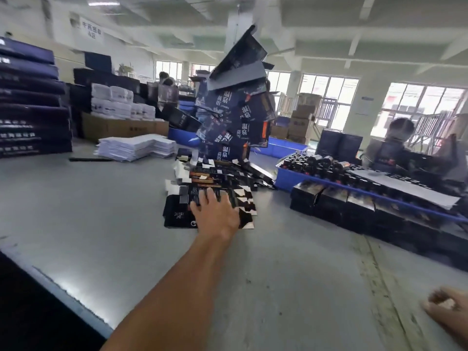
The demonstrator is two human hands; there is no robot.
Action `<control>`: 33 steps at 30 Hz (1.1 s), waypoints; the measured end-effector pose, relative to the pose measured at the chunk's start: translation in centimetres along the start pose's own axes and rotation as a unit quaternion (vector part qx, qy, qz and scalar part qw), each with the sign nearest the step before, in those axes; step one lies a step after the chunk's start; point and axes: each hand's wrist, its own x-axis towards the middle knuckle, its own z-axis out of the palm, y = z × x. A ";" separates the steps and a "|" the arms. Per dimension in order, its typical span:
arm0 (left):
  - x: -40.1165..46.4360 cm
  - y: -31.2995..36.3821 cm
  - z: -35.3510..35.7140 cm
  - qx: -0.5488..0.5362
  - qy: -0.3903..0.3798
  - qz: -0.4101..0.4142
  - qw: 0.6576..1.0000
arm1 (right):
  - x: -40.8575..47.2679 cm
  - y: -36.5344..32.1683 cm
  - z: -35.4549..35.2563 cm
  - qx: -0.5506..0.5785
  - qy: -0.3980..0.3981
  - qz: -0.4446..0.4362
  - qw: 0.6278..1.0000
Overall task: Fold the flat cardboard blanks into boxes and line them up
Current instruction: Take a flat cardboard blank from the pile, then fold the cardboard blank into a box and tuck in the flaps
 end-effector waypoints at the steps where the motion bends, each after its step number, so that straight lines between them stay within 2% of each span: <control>1: -0.2 -0.1 0.4 0.017 -0.039 -0.007 0.999 | -0.7 -1.2 0.8 0.019 -0.020 -0.010 1.000; 3: -1.3 1.2 0.8 0.050 -0.092 0.021 0.994 | -2.5 -0.3 -0.4 -0.043 -0.008 -0.018 0.999; 4: -2.0 2.3 0.7 0.060 -0.112 0.048 0.991 | -3.9 -0.2 -0.8 -0.009 -0.040 0.021 0.999; 6: -4.1 5.0 0.5 0.079 -0.145 0.128 0.978 | -5.2 -1.5 -2.0 0.018 -0.048 0.014 0.999; 8: -7.0 7.8 0.5 0.106 -0.174 0.221 0.954 | -6.4 -2.7 -3.2 -0.019 -0.047 0.005 0.999; 11: -10.7 11.2 1.1 0.139 -0.206 0.322 0.914 | -8.2 -3.5 -3.4 -0.013 -0.038 -0.014 0.999; 14: -12.1 12.4 1.5 0.127 -0.224 0.368 0.893 | -10.1 -4.6 -4.0 -0.033 -0.032 -0.042 0.998; 18: -11.6 11.5 1.8 0.069 -0.259 0.360 0.893 | -13.3 -6.3 -5.6 -0.017 -0.030 -0.090 0.995; 23: -10.8 10.9 2.0 0.022 -0.212 0.353 0.911 | -17.0 -8.6 -7.1 0.001 -0.021 -0.134 0.991; 26: -10.2 10.9 2.1 0.012 -0.151 0.355 0.922 | -17.6 -9.2 -7.6 0.043 -0.024 -0.141 0.989; 30: -9.8 11.2 2.4 0.016 -0.052 0.390 0.919 | -18.1 -9.0 -8.0 0.146 -0.025 -0.145 0.978; 33: -10.0 11.3 2.6 0.007 -0.036 0.418 0.908 | -18.7 -9.1 -8.5 0.242 -0.051 -0.146 0.958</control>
